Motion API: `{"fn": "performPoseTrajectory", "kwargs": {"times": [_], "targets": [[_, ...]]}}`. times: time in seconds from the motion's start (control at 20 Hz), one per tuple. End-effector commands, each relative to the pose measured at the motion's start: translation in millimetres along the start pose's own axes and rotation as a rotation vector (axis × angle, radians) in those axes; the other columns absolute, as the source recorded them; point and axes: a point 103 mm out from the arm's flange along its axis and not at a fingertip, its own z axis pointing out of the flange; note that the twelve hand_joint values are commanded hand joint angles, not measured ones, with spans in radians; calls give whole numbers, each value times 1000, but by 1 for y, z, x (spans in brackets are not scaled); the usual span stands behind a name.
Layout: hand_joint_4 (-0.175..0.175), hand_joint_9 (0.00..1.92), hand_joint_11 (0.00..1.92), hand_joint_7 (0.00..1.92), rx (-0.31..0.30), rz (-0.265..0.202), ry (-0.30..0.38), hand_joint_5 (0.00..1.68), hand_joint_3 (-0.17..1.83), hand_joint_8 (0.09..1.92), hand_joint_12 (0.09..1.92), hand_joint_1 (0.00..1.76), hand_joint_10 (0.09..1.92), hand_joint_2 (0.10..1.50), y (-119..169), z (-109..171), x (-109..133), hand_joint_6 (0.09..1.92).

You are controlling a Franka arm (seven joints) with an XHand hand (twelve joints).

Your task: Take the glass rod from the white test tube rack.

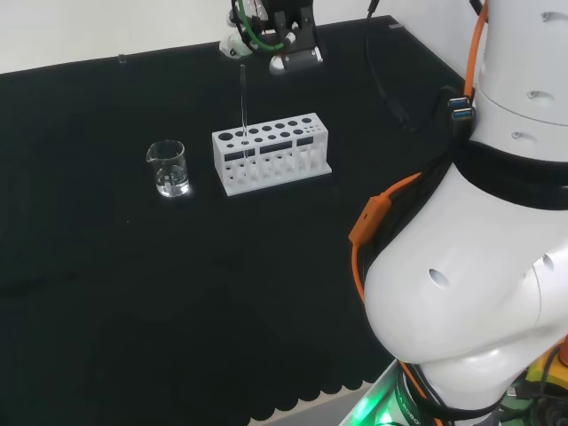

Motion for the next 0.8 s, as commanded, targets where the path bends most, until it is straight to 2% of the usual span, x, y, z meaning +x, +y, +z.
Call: {"fn": "performPoseTrajectory", "kwargs": {"times": [0.05,0.45,0.8], "targets": [[-102,477,204,382,32,-13,-1,340,-175,761,1399,469,750,1298,2,20,-3,87],[-97,570,277,418,64,9,-3,368,-175,745,1386,484,724,1283,2,38,-13,87],[-103,874,513,460,70,8,6,448,-175,726,1304,520,641,1287,3,44,-15,96]]}}
